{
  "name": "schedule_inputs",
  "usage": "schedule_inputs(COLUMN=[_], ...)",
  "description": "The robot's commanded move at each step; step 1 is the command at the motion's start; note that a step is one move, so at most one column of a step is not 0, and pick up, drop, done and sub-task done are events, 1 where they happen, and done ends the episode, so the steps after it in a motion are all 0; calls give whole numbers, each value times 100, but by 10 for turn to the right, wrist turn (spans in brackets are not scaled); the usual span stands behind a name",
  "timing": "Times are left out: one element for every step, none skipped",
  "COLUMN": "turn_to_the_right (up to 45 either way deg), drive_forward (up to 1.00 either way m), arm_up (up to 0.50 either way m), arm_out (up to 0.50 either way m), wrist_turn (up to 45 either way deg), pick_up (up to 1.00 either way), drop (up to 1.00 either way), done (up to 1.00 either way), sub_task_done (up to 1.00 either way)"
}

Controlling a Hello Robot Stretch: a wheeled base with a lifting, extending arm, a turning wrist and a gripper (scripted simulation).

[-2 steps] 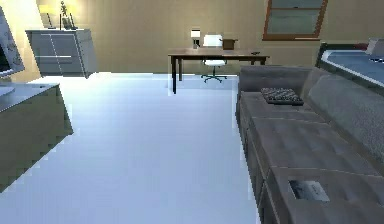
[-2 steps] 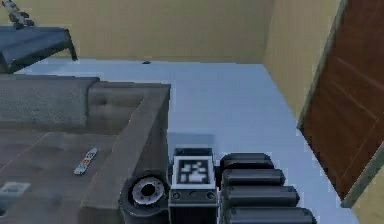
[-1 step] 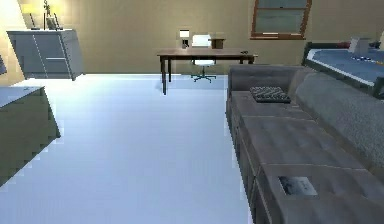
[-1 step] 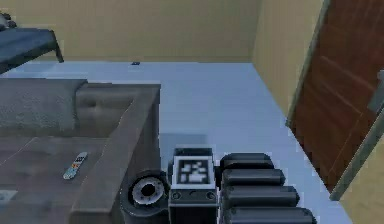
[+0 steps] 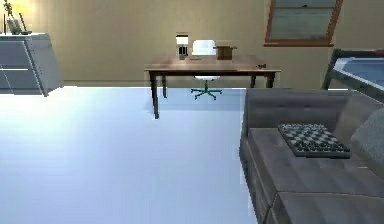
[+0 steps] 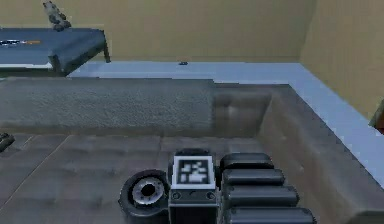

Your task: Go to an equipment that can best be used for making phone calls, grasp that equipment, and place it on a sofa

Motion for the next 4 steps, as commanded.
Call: schedule_inputs(turn_to_the_right=[30, 0, 450, 360], drive_forward=[0, 55, 0, 0], arm_up=[0, 0, 0, 0], arm_out=[0, 0, 0, 0], wrist_turn=[0, 0, 0, 0], pick_up=[0, 0, 0, 0], drop=[0, 0, 0, 0], done=[0, 0, 0, 0], sub_task_done=[0, 0, 0, 0])
